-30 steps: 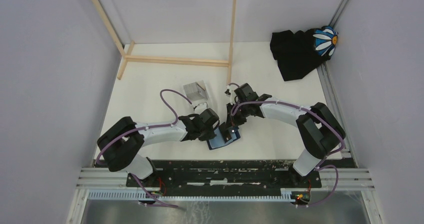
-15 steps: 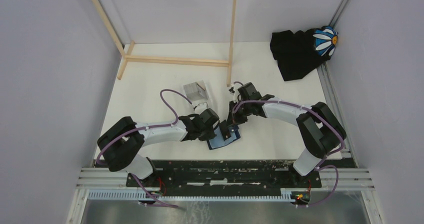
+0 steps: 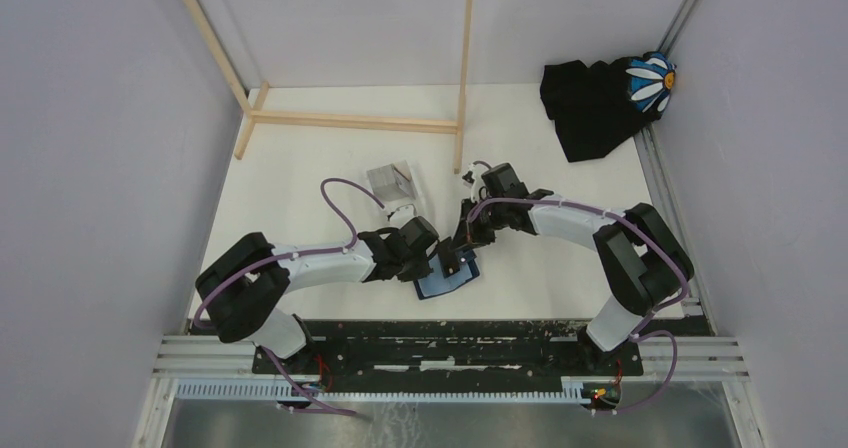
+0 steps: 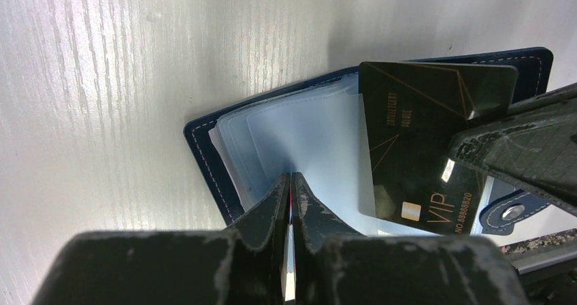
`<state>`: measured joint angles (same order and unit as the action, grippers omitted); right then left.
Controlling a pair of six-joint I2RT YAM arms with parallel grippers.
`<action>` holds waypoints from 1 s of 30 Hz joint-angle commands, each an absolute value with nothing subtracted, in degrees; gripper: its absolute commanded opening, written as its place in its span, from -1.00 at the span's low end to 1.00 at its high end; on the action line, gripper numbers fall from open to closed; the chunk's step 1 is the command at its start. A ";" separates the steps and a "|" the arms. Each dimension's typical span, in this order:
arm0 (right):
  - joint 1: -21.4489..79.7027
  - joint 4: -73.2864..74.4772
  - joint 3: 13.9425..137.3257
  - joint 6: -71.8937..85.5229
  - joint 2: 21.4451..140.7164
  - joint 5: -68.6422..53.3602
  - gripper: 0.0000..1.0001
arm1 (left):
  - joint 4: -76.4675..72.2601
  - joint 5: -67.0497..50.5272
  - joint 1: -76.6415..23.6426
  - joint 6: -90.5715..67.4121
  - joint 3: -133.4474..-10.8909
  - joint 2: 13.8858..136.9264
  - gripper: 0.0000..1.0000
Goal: Put the credit cards into the card holder
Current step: Insert the credit card into the card holder.
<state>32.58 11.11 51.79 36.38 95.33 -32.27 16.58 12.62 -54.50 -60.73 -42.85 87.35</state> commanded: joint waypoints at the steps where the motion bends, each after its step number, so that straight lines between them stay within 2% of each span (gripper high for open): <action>1: 32.61 8.41 50.45 36.90 94.96 -34.56 -0.99 | 23.38 15.48 -54.70 -57.94 -41.37 90.48 -0.79; 30: 33.20 4.74 47.07 38.11 97.39 -36.47 -0.98 | 23.09 15.78 -54.77 -57.69 -41.81 90.71 -0.80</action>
